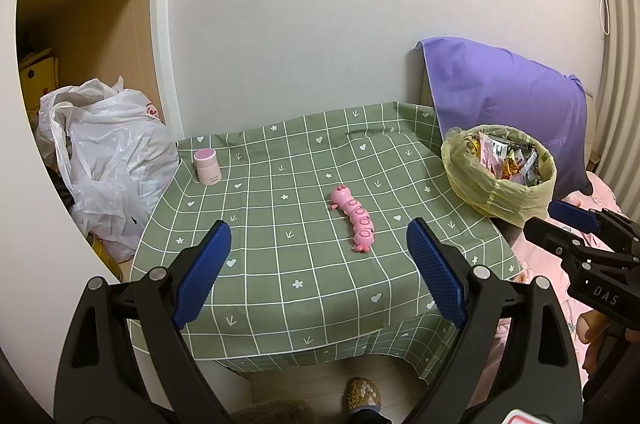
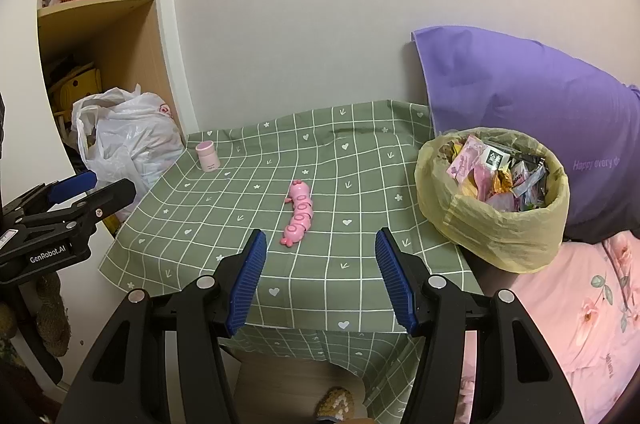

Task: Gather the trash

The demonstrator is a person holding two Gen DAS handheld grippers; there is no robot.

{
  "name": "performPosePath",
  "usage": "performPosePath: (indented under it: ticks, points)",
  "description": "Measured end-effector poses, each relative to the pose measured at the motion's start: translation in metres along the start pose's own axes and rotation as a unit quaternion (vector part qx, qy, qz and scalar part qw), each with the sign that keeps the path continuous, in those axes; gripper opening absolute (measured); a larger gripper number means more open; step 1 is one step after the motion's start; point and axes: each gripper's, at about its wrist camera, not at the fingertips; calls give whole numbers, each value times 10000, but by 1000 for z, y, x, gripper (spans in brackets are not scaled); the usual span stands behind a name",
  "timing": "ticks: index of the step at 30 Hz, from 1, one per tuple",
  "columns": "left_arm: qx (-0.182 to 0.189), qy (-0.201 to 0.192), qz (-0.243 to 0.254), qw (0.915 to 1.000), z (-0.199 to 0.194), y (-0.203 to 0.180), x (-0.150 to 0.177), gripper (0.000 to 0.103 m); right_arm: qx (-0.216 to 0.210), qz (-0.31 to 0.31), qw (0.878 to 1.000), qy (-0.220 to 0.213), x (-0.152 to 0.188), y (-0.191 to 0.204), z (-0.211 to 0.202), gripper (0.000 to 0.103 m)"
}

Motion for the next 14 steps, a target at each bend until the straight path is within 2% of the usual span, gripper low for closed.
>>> performPosePath:
  ticks: [5, 7, 10, 12, 14]
  points:
    - [3, -57, 75, 10000, 4, -1, 1, 85, 35, -104, 9999, 28, -2, 3, 3, 54]
    - [32, 17, 11, 10000, 10, 2, 2, 85, 34, -115, 9999, 75, -2, 3, 7, 54]
    - [123, 331, -273, 9990, 29, 13, 7, 85, 10, -146, 9997, 196, -4, 2, 20, 54]
    - [-8, 530, -427, 9977, 47, 25, 10, 85, -124, -181, 9995, 247, -7, 2, 32, 54]
    - [-360, 746, -711, 9940, 76, 52, 16, 85, -363, -286, 9984, 322, -12, 2, 52, 58]
Point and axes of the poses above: each gripper's, at about its wrist camera, not at the fingertips, and z roughly the way its jaws point, y to its left, x to its underside, and after that the axes turned 11 degrees about -y, right-handed
